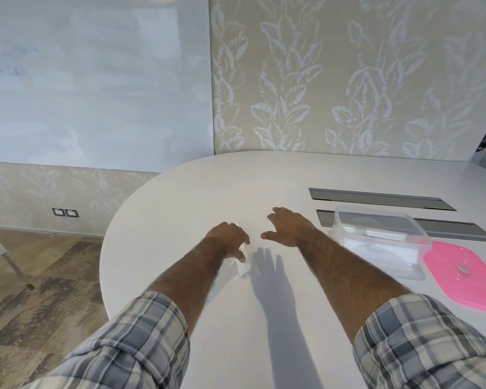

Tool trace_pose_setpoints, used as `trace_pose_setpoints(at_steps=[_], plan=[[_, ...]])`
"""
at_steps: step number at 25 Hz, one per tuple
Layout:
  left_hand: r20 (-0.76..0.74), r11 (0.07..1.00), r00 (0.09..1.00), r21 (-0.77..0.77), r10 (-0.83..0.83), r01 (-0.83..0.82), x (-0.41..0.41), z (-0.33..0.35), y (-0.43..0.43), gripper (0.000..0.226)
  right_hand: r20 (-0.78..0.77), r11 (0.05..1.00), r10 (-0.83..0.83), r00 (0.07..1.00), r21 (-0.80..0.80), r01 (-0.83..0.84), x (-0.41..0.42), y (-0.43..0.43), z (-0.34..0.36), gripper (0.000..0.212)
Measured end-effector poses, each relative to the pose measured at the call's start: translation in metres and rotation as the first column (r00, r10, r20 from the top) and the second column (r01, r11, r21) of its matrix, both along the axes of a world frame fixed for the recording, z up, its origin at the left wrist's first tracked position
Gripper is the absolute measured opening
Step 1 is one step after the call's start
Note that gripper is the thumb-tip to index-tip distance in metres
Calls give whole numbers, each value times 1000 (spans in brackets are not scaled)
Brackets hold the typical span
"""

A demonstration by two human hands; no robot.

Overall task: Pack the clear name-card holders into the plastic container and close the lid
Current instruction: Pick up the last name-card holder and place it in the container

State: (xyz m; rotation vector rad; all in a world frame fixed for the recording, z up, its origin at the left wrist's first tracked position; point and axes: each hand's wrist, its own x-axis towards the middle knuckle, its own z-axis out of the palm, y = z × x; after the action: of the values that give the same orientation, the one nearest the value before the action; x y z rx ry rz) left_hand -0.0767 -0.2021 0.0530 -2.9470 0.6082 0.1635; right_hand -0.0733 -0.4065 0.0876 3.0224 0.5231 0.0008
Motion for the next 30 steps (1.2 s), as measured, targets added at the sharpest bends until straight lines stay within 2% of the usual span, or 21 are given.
trace_pose_setpoints(at_steps=[3, 6, 8, 13, 18, 22, 27, 30], plan=[[40, 1000, 999, -22, -19, 19, 8, -2, -13, 61, -23, 1000, -11, 1000, -19, 11, -3, 2, -6, 70], [144, 995, 986, 62, -87, 79, 16, 2, -18, 51, -55, 998, -23, 998, -51, 20, -7, 8, -16, 63], [173, 988, 979, 131, -106, 84, 22, 2, -16, 53, -88, 998, -37, 995, -46, 33, -9, 16, -25, 61], [73, 978, 991, 181, -116, 102, 34, -1, -7, 69, -146, 999, -31, 989, -24, 28, -11, 37, -45, 60], [52, 991, 994, 102, -95, 89, 43, -6, 1, 64, -163, 998, -61, 985, -26, 58, -5, 29, -38, 41], [-8, 997, 1000, -66, 27, -27, 45, -6, 1, 59, -124, 992, -104, 987, -86, 93, -1, 18, -32, 25], [-87, 994, 993, -64, 80, -86, 50, -10, 4, 69, -110, 991, -116, 987, -81, 107, 2, 14, -36, 28], [-82, 992, 992, -69, 98, -104, 52, -11, 4, 63, -113, 991, -126, 986, -59, 120, 5, 11, -38, 31]])
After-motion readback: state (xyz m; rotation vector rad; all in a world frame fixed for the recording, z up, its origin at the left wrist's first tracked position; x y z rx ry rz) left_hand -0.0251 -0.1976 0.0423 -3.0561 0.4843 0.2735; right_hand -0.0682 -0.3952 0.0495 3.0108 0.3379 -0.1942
